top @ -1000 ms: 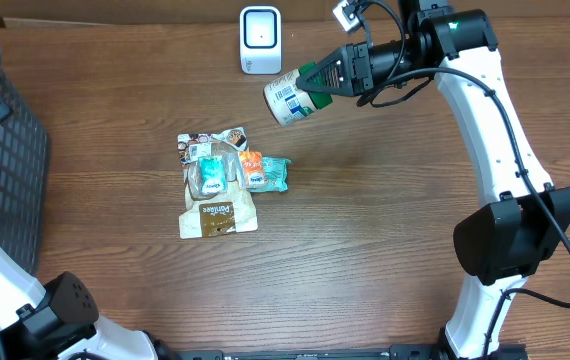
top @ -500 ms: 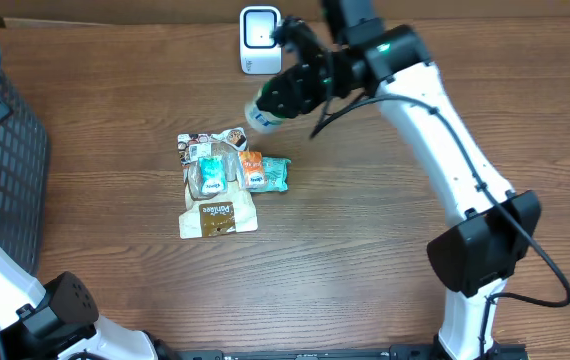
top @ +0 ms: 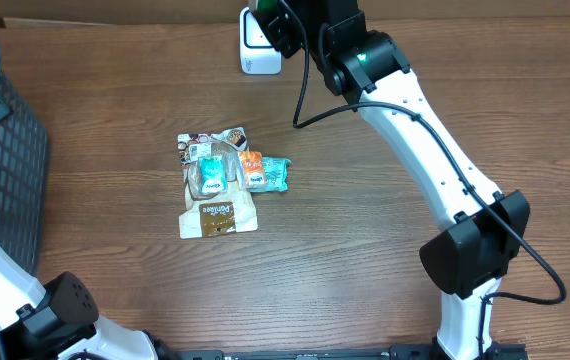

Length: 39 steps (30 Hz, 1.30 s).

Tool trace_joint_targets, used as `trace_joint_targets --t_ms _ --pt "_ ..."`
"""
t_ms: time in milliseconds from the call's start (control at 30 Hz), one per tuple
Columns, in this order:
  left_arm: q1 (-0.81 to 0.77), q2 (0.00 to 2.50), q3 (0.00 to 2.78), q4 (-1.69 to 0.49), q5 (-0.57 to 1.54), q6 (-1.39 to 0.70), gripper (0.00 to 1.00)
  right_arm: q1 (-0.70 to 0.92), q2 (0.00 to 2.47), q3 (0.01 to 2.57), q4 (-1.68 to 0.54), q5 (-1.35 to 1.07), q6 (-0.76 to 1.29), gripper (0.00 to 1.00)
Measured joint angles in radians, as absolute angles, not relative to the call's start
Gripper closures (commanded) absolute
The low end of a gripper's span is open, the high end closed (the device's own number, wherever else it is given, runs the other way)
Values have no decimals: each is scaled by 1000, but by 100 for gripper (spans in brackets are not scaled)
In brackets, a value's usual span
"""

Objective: Scan the item barcode
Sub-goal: 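Lift the jar with the right gripper and hold it under the scanner, then lower the jar to the table right of the pile and release it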

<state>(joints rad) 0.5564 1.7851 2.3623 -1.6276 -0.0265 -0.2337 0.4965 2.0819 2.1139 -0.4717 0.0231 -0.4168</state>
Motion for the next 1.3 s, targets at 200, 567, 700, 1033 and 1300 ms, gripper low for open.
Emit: trace_joint_targets --t_ms 200,567,700,1033,1300 --pt "556 1785 2362 -1628 -27 -234 1 498 2190 2114 -260 80 -581 76" --pt "556 1785 2362 -1627 -27 -234 0 498 2400 2114 -47 252 -793 73" --pt "556 1785 2362 -1628 -27 -234 1 498 2434 2114 -13 250 -849 73" --pt "556 1785 2362 -1628 -27 -234 0 498 2459 2114 0 247 -965 73" --pt "556 1785 2362 -1628 -27 -234 0 508 2459 2114 0 243 -952 73"
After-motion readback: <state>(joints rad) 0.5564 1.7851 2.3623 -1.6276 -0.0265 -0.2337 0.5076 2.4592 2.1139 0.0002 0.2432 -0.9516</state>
